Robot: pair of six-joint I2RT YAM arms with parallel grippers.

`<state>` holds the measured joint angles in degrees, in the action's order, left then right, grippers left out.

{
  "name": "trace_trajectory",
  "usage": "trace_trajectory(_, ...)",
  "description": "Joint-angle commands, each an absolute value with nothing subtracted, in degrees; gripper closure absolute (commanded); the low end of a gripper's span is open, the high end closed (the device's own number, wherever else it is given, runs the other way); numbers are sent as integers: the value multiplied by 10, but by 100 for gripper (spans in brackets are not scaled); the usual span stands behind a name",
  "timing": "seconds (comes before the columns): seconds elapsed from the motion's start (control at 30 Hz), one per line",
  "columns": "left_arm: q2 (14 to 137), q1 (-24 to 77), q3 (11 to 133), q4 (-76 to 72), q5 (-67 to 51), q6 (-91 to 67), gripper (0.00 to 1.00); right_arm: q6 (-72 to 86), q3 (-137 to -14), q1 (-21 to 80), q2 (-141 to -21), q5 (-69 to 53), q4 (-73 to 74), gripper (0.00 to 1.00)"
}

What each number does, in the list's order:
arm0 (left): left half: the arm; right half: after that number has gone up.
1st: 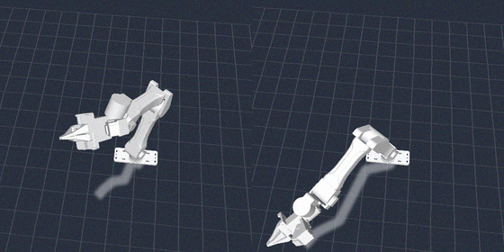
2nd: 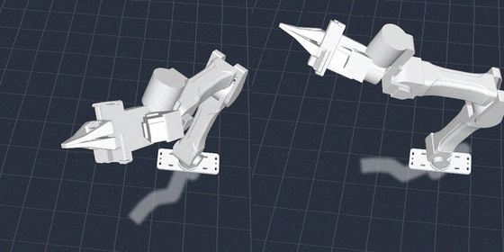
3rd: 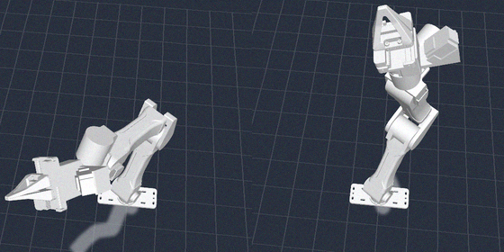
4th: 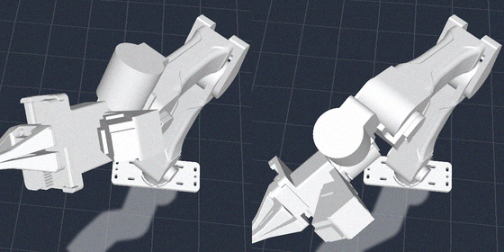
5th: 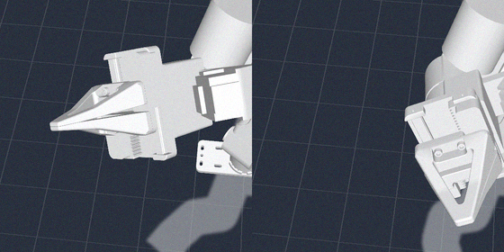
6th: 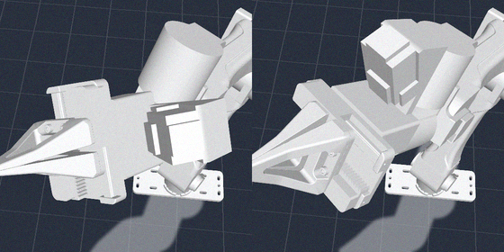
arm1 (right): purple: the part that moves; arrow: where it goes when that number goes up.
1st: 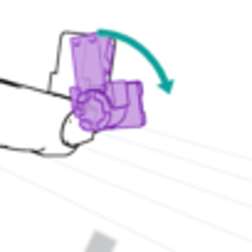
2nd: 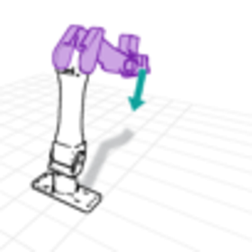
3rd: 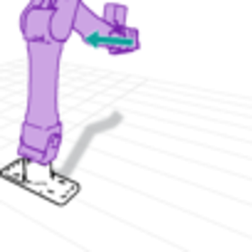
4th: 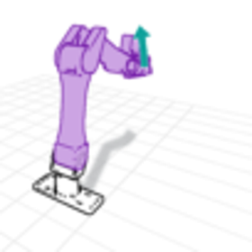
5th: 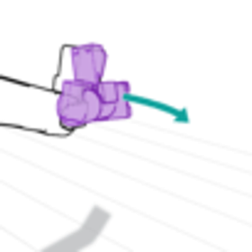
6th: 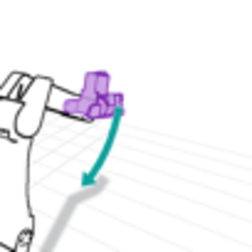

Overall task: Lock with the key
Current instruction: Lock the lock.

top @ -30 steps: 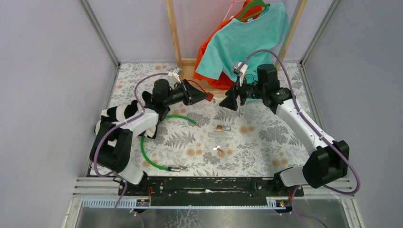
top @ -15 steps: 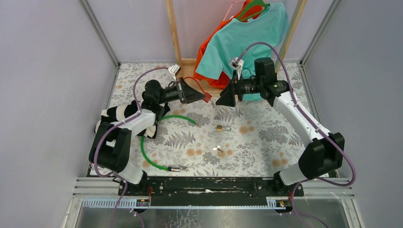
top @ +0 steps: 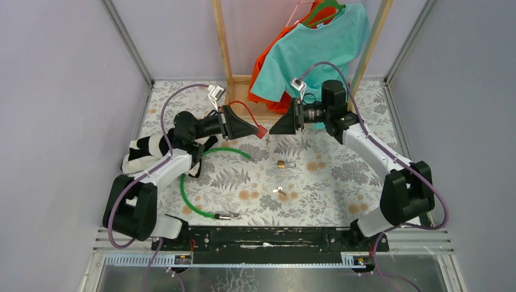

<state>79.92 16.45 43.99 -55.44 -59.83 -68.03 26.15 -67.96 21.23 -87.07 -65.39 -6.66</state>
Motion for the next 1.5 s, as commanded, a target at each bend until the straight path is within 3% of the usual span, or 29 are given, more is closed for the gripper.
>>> trace_trajectory(0.0,785,163,436,-626,-606,-676,100,347,-667,243,-868,-706,-185,25)
trace_trajectory(0.3,787,162,432,-643,-597,-686,100,447,-618,259,-873,-743,-352,34)
trace_trajectory(0.53,787,163,430,-649,-594,-691,100,476,-602,260,-884,-753,-412,49)
trace_trajectory(0.93,791,163,421,-652,-588,-694,100,509,-608,260,-904,-747,-450,57)
trace_trajectory(1.33,789,163,422,-644,-582,-698,100,510,-605,260,-908,-760,-465,75)
trace_trajectory(1.47,790,163,426,-599,-568,-690,100,470,-611,260,-903,-760,-427,86)
